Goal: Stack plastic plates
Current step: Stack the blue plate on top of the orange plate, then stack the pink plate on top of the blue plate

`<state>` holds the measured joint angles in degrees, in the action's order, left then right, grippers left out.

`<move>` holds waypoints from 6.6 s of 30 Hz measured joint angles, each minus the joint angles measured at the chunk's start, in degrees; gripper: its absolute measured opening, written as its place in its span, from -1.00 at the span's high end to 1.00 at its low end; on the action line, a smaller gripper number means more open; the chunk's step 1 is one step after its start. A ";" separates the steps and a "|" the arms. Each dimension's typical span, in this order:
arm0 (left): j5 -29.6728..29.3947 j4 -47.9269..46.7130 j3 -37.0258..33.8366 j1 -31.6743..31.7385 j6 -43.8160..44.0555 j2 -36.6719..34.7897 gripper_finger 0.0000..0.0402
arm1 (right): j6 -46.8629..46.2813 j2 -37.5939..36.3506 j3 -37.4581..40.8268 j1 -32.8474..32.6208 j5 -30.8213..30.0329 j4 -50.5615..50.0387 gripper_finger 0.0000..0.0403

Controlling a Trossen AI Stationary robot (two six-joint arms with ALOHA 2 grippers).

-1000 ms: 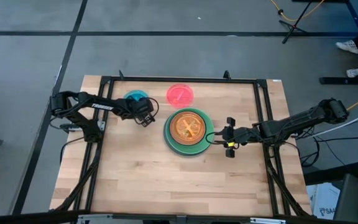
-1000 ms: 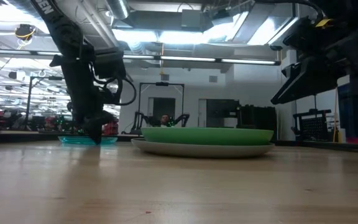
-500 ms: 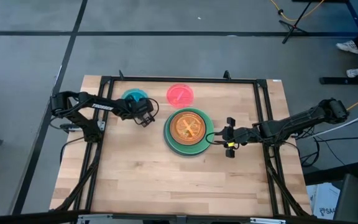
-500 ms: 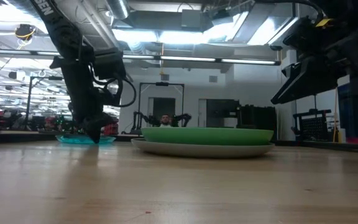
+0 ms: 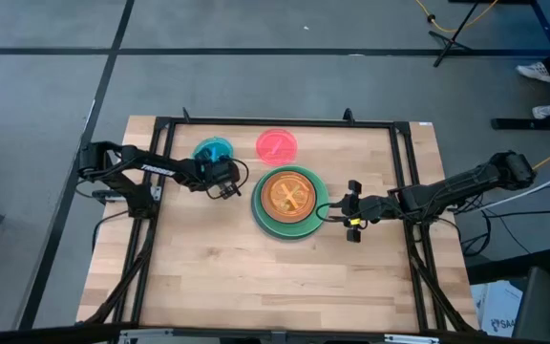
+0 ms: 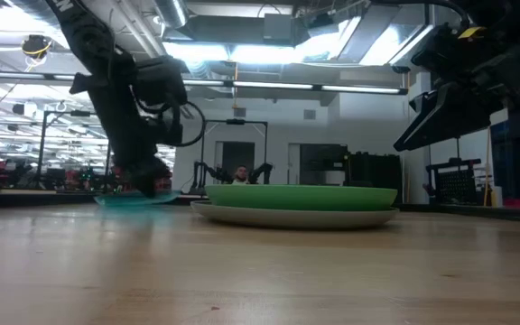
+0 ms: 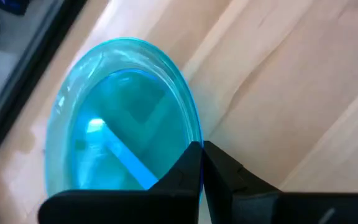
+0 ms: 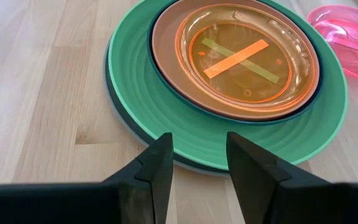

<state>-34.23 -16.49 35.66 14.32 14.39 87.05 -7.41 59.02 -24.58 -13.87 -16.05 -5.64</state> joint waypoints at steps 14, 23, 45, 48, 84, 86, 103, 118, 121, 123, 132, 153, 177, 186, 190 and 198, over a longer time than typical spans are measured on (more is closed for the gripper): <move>0.25 -0.57 11.52 -12.71 -8.95 0.00 0.98 | -0.03 0.01 0.00 0.00 0.00 0.01 0.29; 0.90 4.84 14.72 -21.15 -17.96 -0.02 0.99 | -0.03 0.01 0.00 0.00 0.00 0.03 0.29; 11.73 21.84 14.75 -24.44 -24.94 -0.02 0.97 | -0.01 0.01 0.00 0.00 0.02 1.74 0.29; 13.75 23.07 14.75 -23.99 -25.07 0.10 0.97 | 0.03 0.01 0.00 0.00 0.01 1.70 0.29; 18.72 30.37 14.75 -18.20 -21.03 12.29 0.90 | 0.19 0.18 -0.02 0.02 0.02 1.20 0.29; 18.84 30.01 14.67 -18.09 -20.63 12.44 0.82 | 0.19 0.18 -0.02 0.02 0.02 1.24 0.29; 15.06 23.92 14.73 -19.20 -19.14 5.98 0.30 | 0.19 0.18 0.02 0.02 0.02 1.06 0.29; 8.36 13.52 14.78 -5.29 -17.19 3.78 0.38 | 0.14 0.16 0.04 0.02 -0.86 1.28 0.29; 8.40 13.31 14.78 -1.26 -8.97 3.87 0.40 | 0.17 0.16 0.04 0.02 -1.35 1.28 0.29; 9.49 13.15 14.78 1.60 -1.37 4.34 0.40 | 0.17 0.16 0.04 0.01 -1.36 1.29 0.29; 21.25 13.49 14.75 12.28 8.08 9.69 0.41 | 0.21 0.16 0.04 0.02 -1.36 1.33 0.29; 31.85 24.12 14.75 19.90 12.51 18.29 0.41 | 1.39 0.16 0.04 0.02 -2.62 1.59 0.29; 28.74 30.38 14.82 19.48 14.61 22.18 0.41 | 1.61 0.16 0.02 0.02 -5.68 1.28 0.29; 28.77 28.97 14.89 19.48 13.51 22.18 0.41 | 1.63 0.16 0.02 0.02 -5.86 1.06 0.29; 28.58 28.92 14.89 19.46 13.51 22.18 0.41 | 1.65 0.16 0.02 0.02 -5.86 1.06 0.29; 27.39 29.23 14.87 19.20 12.53 22.21 0.68 | 1.66 0.16 0.02 0.02 -5.86 1.06 0.29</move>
<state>-6.84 12.74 50.53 33.52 26.93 109.25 -5.75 59.18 -24.56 -13.85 -21.91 -4.58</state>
